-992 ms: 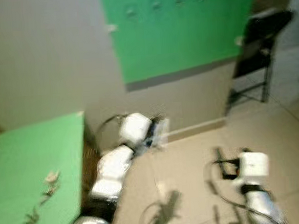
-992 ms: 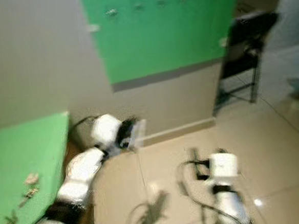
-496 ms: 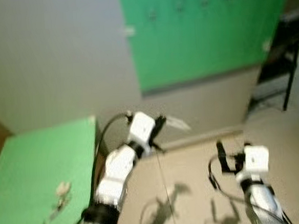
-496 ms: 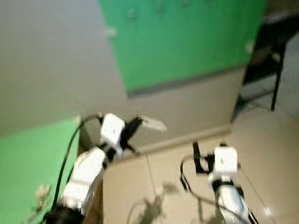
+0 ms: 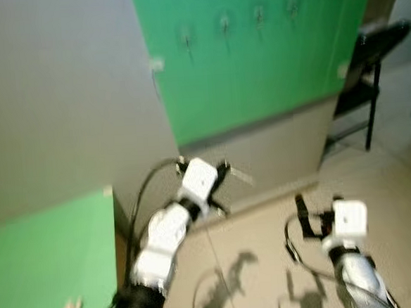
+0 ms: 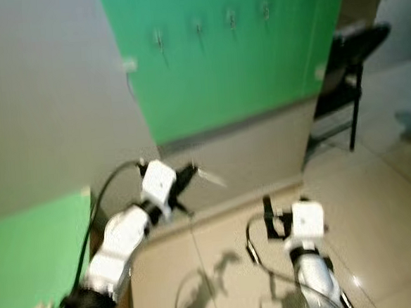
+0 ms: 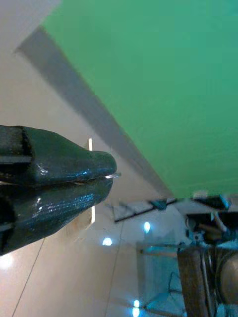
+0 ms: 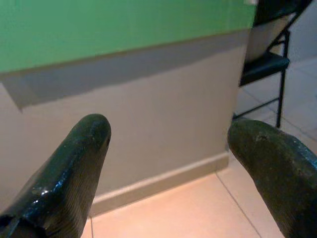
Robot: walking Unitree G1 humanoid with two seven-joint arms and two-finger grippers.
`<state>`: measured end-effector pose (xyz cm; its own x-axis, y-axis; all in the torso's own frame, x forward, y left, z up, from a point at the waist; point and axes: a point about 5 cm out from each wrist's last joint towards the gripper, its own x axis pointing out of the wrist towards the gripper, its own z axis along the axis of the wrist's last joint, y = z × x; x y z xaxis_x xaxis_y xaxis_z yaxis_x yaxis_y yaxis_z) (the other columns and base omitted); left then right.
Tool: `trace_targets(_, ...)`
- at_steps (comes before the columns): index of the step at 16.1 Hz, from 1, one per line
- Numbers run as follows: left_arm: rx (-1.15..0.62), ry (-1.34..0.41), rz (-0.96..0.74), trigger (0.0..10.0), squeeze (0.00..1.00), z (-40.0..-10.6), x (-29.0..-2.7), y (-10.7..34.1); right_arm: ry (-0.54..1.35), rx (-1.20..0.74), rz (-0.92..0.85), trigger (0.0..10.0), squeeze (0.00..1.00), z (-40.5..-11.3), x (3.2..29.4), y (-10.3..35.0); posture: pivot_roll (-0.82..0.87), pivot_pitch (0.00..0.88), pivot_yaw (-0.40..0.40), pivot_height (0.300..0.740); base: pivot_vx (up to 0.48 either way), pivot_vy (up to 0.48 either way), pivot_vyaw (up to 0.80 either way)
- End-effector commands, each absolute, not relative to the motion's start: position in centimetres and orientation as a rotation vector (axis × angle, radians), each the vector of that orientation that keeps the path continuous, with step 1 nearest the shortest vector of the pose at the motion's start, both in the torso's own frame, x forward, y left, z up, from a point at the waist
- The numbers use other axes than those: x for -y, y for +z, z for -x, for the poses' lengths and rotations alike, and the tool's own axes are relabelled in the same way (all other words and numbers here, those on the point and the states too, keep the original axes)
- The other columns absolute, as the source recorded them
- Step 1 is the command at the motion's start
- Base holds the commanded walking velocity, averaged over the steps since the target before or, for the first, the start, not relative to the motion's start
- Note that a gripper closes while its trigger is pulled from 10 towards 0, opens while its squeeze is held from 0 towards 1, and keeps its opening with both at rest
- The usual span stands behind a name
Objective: Hang keys on a hook
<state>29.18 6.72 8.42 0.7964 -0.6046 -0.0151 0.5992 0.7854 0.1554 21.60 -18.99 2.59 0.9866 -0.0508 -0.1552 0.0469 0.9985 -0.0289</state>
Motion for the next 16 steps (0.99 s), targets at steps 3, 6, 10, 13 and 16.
trace_targets(3,0.001,-0.603,-0.189,0.0,0.0,-29.4,-8.3,7.5,-0.014,-0.154,0.011,10.0,0.0,-21.9,17.7,2.7,-0.22,0.0,0.125,0.74,0.282,-0.385,0.0)
trace_targets(6,-0.002,-0.604,-0.208,0.0,0.0,-29.2,-8.3,7.2,-0.007,-0.164,0.009,10.0,0.0,-21.9,17.5,2.5,-0.22,0.0,0.127,0.74,0.089,-0.411,0.0)
trace_targets(10,-0.019,-0.582,-0.177,0.0,0.0,-29.4,-8.6,6.9,0.002,-0.17,0.01,10.0,0.0,-21.9,17.4,2.4,-0.21,0.0,0.125,0.74,0.089,-0.4,0.0)
trace_targets(13,-0.037,-0.537,-0.143,0.0,0.0,-29.9,-9.2,6.8,0.01,-0.174,0.011,10.0,0.0,-21.9,17.3,2.4,-0.21,0.0,0.123,0.74,0.429,-0.106,0.0)
trace_targets(16,-0.05,-0.479,-0.097,0.0,0.0,-30.3,-9.9,6.8,0.015,-0.175,0.013,10.0,0.0,-22.1,17.2,2.4,-0.21,0.0,0.123,0.74,0.48,0.0,0.0)
